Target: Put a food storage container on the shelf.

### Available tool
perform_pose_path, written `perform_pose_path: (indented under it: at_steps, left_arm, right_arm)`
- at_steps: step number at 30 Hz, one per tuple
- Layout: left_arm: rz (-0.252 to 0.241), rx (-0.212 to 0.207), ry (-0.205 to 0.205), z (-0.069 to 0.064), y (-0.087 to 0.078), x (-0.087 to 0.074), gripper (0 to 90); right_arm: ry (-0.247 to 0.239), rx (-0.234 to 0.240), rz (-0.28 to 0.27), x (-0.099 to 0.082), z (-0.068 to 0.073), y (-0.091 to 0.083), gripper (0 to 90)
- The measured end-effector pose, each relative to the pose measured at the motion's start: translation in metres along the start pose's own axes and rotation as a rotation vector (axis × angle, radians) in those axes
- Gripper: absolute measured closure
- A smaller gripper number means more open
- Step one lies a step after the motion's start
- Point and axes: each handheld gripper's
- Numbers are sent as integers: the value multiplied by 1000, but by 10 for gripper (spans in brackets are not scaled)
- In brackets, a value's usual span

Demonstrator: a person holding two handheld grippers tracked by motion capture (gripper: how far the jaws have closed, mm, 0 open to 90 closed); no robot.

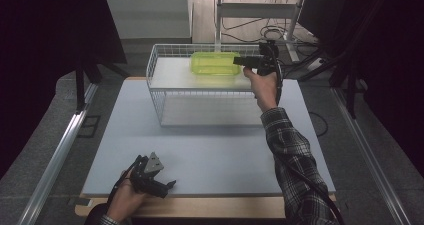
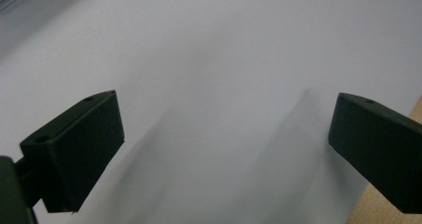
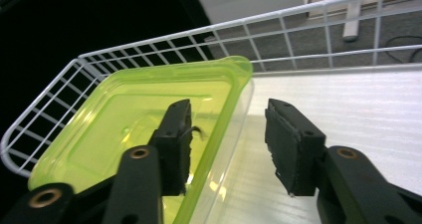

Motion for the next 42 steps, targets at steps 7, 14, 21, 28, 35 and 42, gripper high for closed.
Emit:
perform_pose_path:
  at_steps: [7, 14, 21, 28, 35, 42]
  left_arm:
    - [0, 2, -36, 2, -1, 0, 9]
    - [-15, -16, -62, 4, -3, 1, 9]
    - [-21, -24, -69, 4, -4, 1, 7]
    - [-20, -25, -65, 4, -4, 1, 7]
    - [-16, -26, -61, 4, -4, 1, 7]
    - [-14, -18, -44, 3, -3, 1, 6]
  right_arm:
    - [-53, 54, 9, -2, 6, -11, 424]
    - [-93, 94, 17, -7, 11, -23, 361]
    - [-118, 117, 22, -12, 12, -31, 320]
    - [-159, 139, 29, -20, 16, -43, 269]
    - [-189, 152, 36, -28, 19, -51, 237]
    - [-235, 164, 51, -41, 21, -57, 187]
Point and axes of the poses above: each handheld gripper's, and its own axes: y roughly forward along the jaws, x roughly out of its top, z roughly to its left, and after that the axes turned 6 degrees about -z, right-handed
